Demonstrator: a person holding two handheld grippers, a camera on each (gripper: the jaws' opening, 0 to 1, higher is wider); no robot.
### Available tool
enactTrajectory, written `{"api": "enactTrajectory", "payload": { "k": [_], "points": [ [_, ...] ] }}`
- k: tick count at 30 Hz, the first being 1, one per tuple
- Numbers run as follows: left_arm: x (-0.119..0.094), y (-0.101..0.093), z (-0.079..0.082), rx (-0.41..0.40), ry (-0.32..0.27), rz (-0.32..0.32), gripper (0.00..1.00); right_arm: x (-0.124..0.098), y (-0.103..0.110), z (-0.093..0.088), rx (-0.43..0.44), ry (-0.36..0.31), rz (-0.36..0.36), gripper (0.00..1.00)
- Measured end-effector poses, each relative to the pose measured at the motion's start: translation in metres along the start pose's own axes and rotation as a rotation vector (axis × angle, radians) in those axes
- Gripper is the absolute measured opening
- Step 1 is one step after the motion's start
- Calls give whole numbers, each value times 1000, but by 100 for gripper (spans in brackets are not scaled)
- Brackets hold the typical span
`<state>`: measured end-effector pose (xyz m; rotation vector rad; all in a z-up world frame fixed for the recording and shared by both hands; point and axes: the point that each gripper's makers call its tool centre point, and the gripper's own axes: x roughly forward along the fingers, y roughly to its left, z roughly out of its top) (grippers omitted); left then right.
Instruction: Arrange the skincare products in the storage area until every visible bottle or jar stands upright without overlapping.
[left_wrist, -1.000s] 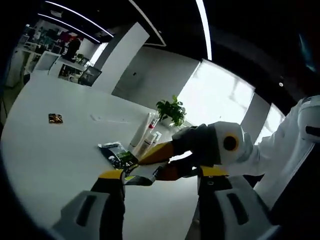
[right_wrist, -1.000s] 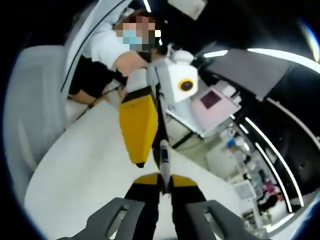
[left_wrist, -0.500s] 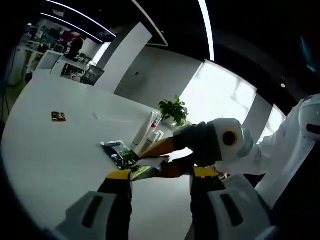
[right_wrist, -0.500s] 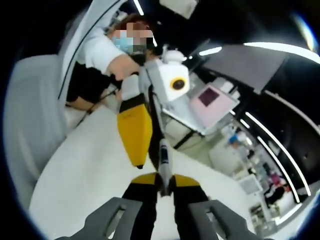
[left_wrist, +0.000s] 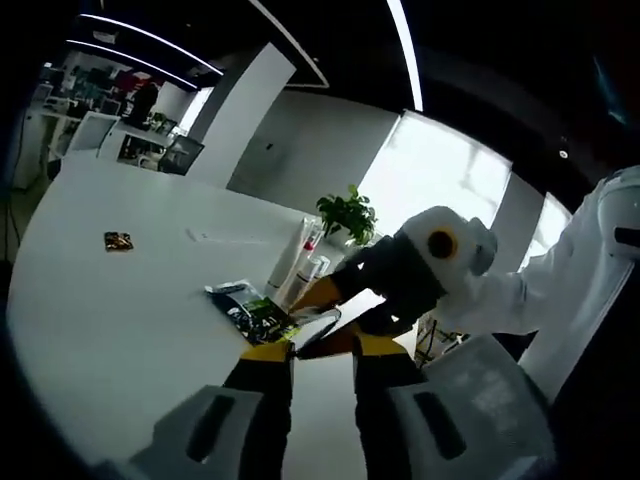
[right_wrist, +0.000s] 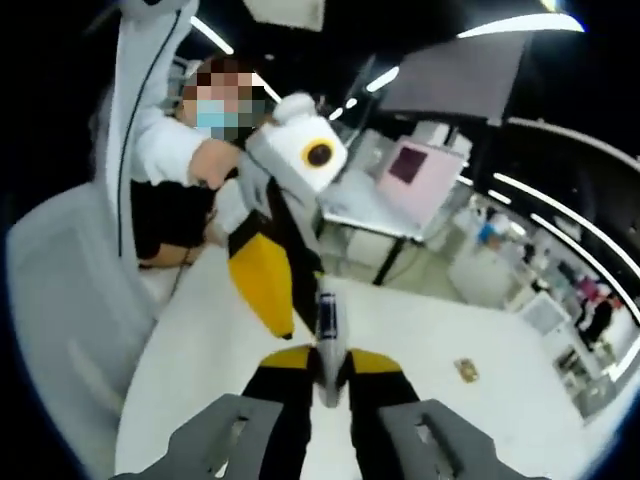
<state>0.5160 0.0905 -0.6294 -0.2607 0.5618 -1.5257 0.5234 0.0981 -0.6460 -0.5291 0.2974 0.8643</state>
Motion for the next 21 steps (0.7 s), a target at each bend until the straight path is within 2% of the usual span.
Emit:
{"api": "enactTrajectory", "payload": {
  "k": [2, 7, 13, 16, 21],
  "points": [
    [-1, 1, -1, -3, 3, -2, 15, 0, 5, 0, 27, -1, 24, 1],
    [-1, 3, -5, 13, 23, 4, 11, 0, 6, -4, 86, 9, 46, 0],
    [-7, 15, -6, 79, 44, -1, 5, 1, 15, -8, 275, 20, 131, 1],
    [-6, 10, -8, 111, 54, -11, 4, 1, 19, -9, 361, 11, 172, 0],
    [-6, 3, -9, 114, 50, -36, 2, -2, 25, -8, 496, -22, 241, 0]
  ]
}}
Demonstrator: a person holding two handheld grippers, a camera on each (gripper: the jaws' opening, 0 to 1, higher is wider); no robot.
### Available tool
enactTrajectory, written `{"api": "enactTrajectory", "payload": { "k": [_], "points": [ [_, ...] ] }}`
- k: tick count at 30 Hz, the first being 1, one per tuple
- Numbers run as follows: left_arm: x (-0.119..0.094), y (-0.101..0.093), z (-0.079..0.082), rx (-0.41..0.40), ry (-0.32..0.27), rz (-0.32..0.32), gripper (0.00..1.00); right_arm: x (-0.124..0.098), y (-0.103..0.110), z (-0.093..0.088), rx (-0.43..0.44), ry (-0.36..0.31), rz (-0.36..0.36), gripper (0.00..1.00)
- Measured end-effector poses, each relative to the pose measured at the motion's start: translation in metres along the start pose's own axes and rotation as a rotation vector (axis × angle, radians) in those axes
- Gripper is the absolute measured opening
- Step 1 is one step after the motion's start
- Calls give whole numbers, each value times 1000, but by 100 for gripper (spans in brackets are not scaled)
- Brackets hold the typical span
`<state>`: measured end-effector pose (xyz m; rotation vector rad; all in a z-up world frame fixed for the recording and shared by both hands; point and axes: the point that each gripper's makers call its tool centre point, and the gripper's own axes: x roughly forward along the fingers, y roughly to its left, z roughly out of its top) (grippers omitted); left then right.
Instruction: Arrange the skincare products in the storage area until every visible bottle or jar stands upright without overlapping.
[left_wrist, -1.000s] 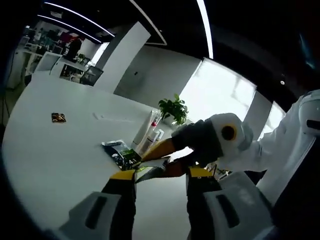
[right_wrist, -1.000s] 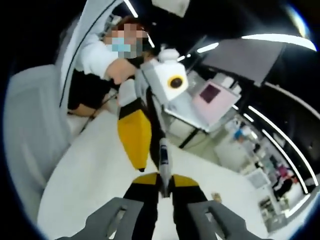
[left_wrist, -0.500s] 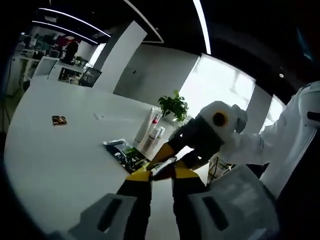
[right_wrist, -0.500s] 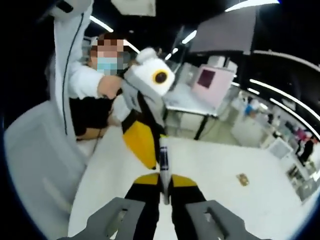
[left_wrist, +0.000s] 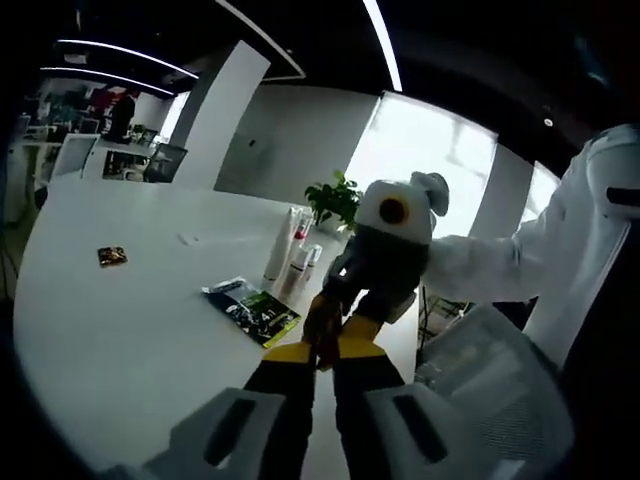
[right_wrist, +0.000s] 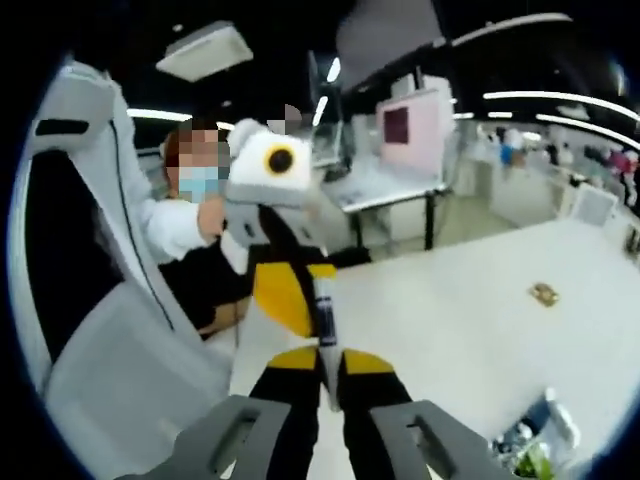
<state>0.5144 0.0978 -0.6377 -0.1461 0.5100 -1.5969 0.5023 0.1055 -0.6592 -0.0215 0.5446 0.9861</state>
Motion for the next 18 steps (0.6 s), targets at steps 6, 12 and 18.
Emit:
{"api": "enactTrajectory", "payload": {
  "k": [6, 12, 18],
  "points": [
    [-1, -16, 4, 72, -19, -64, 0, -5, 8, 2, 66, -40, 63, 1],
    [1, -18, 12, 58, -60, -61, 0, -10, 6, 8, 107, -85, 55, 8],
    [-3, -20, 28, -2, -150, -88, 0, -25, 0, 26, 251, -253, 42, 16]
  ]
}}
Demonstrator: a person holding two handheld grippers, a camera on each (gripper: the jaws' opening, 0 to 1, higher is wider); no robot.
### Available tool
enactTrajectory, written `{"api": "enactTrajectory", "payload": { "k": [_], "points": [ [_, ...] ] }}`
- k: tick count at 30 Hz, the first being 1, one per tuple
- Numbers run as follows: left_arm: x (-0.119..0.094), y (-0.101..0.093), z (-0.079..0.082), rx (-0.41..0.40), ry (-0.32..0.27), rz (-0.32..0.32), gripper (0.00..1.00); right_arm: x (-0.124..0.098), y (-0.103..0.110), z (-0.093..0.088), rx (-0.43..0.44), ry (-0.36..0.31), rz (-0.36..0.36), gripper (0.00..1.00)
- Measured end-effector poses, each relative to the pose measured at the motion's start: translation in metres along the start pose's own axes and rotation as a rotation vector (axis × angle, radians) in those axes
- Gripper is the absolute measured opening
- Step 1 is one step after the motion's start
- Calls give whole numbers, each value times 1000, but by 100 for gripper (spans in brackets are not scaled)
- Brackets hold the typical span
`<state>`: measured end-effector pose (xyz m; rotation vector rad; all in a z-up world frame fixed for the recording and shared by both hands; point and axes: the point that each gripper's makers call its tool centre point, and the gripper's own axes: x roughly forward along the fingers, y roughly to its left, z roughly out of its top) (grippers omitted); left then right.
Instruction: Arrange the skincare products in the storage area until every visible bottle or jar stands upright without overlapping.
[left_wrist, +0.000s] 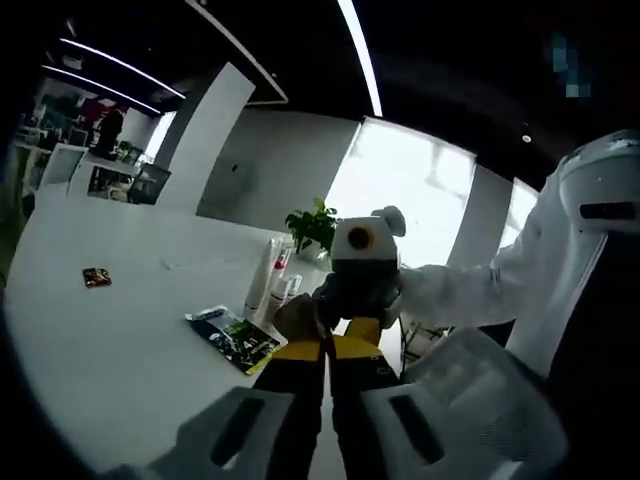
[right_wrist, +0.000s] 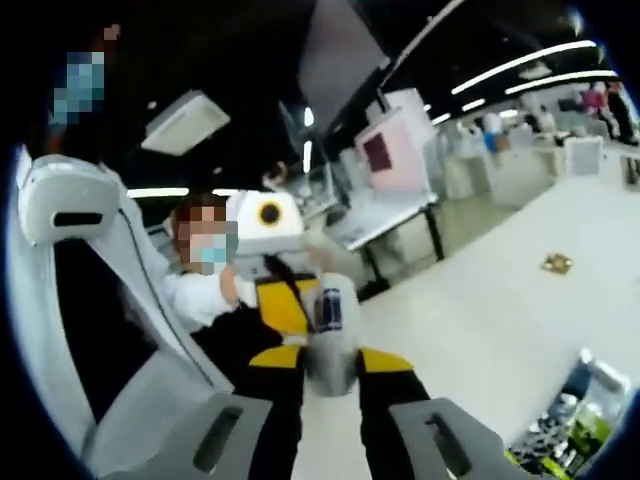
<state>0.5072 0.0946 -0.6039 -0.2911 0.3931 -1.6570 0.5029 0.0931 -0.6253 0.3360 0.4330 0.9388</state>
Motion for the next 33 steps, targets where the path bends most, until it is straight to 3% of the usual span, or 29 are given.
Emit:
{"api": "enactTrajectory", "payload": {
  "k": [7, 14, 18, 21, 24, 26, 29, 31, 33],
  "points": [
    [2, -4, 10, 1, -57, -24, 0, -13, 5, 8, 151, -153, 20, 18],
    [4, -7, 35, -71, -189, -73, 0, -36, 8, 29, 480, -423, 130, 26],
    [13, -6, 46, -87, -216, -90, 0, -44, 5, 28, 640, -560, 163, 18],
    [21, -7, 46, -105, -213, -107, 0, -50, -2, 27, 717, -670, 159, 22],
    [31, -12, 39, -125, -190, -123, 0, -61, -3, 39, 717, -771, 197, 27],
    [34, -12, 33, -138, -172, -124, 0, -67, -7, 44, 714, -796, 191, 26],
    [37, -16, 26, -159, -158, -144, 0, -71, -17, 46, 694, -791, 147, 14],
    [38, -16, 24, -170, -158, -139, 0, -68, -23, 41, 657, -745, 96, 6],
    [39, -12, 20, -191, -152, -110, 0, -68, -25, 43, 644, -742, 78, 6]
  ]
}}
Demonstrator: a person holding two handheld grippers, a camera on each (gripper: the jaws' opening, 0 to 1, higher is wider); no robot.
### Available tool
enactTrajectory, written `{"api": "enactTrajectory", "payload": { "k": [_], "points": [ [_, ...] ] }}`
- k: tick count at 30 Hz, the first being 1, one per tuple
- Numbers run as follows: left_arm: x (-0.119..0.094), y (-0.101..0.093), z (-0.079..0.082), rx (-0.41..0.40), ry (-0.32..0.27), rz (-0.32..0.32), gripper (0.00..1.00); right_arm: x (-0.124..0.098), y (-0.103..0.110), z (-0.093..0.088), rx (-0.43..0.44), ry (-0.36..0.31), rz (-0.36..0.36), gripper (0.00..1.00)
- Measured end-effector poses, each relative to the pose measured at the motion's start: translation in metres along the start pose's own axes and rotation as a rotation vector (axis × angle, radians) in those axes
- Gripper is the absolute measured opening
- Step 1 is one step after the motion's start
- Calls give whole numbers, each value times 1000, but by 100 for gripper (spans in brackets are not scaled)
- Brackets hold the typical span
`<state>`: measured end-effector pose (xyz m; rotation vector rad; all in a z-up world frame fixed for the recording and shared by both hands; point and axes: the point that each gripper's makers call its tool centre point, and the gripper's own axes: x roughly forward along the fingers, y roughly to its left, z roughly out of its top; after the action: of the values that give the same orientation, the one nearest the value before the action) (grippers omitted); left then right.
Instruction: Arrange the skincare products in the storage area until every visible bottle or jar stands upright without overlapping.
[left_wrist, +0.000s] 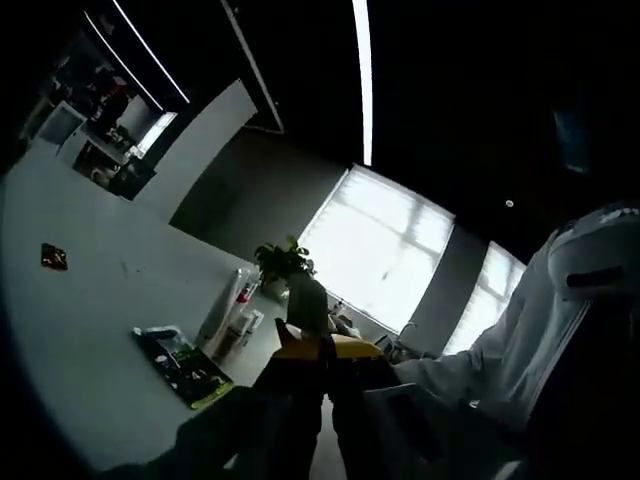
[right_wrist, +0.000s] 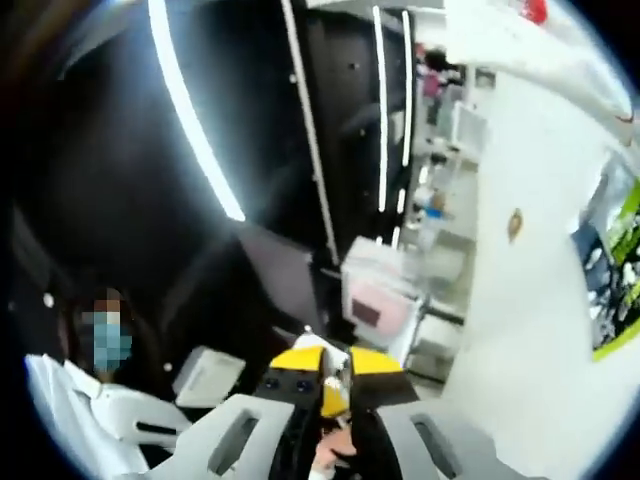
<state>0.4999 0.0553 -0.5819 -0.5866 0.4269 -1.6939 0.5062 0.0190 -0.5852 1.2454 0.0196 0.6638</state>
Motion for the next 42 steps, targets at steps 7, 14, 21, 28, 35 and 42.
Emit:
{"api": "enactTrajectory", "payload": {
  "k": [7, 14, 21, 28, 35, 42],
  "points": [
    [-6, 13, -14, -84, -5, 90, 0, -2, -15, -1, -171, 88, -102, 1],
    [-13, 35, -34, -172, 3, 212, 0, 1, -36, -4, -356, 197, -224, 0],
    [-17, 56, -49, -241, 22, 316, 0, 0, -61, -9, -579, 337, -352, 0],
    [-22, 80, -66, -319, 34, 413, 0, -1, -82, -12, -799, 457, -445, 0],
    [-20, 96, -83, -321, 61, 492, 0, -6, -104, -13, -882, 535, -519, 0],
    [-15, 112, -100, -341, 99, 559, 0, -7, -130, -10, -1017, 651, -576, 0]
  ]
}}
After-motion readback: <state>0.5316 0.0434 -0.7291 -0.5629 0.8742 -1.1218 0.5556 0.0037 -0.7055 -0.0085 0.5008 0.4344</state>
